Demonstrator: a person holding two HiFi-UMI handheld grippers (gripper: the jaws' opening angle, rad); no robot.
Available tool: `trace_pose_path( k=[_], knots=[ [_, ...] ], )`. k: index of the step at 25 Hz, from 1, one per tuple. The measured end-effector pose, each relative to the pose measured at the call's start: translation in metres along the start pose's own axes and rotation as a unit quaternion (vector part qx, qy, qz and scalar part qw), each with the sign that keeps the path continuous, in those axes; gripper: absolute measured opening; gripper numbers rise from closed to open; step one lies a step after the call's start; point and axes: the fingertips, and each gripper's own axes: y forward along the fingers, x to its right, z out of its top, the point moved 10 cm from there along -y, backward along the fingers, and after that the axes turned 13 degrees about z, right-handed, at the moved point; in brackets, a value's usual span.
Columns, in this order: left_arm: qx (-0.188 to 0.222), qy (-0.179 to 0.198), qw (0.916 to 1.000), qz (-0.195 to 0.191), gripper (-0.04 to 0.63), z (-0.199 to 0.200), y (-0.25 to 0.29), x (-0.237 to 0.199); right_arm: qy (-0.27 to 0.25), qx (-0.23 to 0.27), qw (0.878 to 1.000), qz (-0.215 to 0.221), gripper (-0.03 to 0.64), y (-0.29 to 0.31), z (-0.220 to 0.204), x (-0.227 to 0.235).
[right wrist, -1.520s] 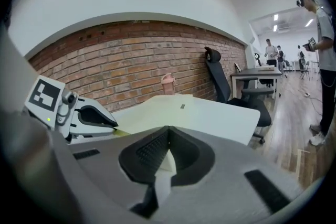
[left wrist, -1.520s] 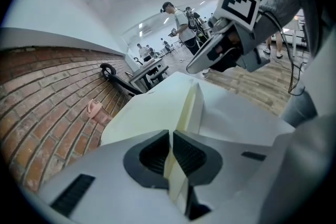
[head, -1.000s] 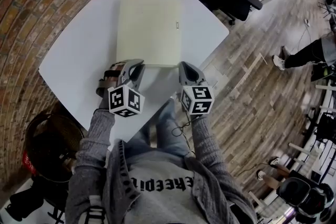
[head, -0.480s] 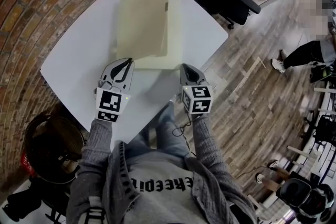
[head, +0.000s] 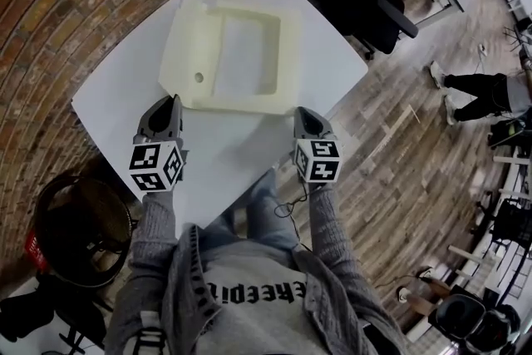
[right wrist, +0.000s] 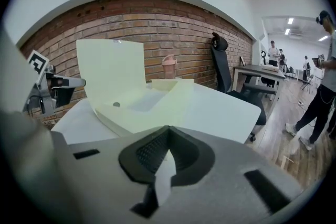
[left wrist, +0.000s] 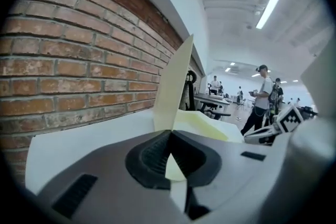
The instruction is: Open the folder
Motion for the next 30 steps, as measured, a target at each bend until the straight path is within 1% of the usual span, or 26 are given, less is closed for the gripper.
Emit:
trace_pose_path(
  k=[5,8,11,16,20,22,26,28,30],
  knots=[
    [-0.029,-0.027,0.9982,0.046,0.008,-0.013,0.0,-0.023,-0.007,-0.009,1.0,-0.005,0.003,0.001,0.001,-0.002],
    [-0.05,-0.05,0.9948,0.073,0.008,-0.023,0.003,-0.035,-0.009,-0.012,1.0,-0.007,0.003,0.001,0.002,-0.003],
    [-0.072,-0.054,0.991,0.1,0.008,-0.031,0.006,-0.045,-0.013,-0.016,1.0,-0.01,0.003,0.001,0.002,-0.004],
    [-0.1,-0.024,0.9864,0.128,0.009,-0.038,0.014,-0.052,-0.017,-0.019,1.0,-0.012,0.003,0.002,0.003,-0.005],
    [-0.119,0.023,0.9819,0.146,0.009,-0.039,0.023,-0.053,-0.019,-0.021,1.0,-0.012,0.003,0.004,0.004,-0.005],
    [-0.13,0.041,0.979,0.152,0.009,-0.041,0.027,-0.053,-0.02,-0.023,0.999,-0.013,0.003,0.004,0.005,-0.005],
    [-0.159,0.05,0.9726,0.162,0.009,-0.05,0.034,-0.061,-0.021,-0.024,0.999,-0.016,0.003,0.004,0.004,-0.005],
    [-0.171,0.067,0.969,0.165,0.009,-0.055,0.039,-0.064,-0.022,-0.025,0.999,-0.017,0.003,0.004,0.004,-0.005],
    [-0.173,0.081,0.9678,0.163,0.011,-0.057,0.043,-0.066,-0.022,-0.027,0.999,-0.018,0.003,0.004,0.005,-0.005]
  ],
)
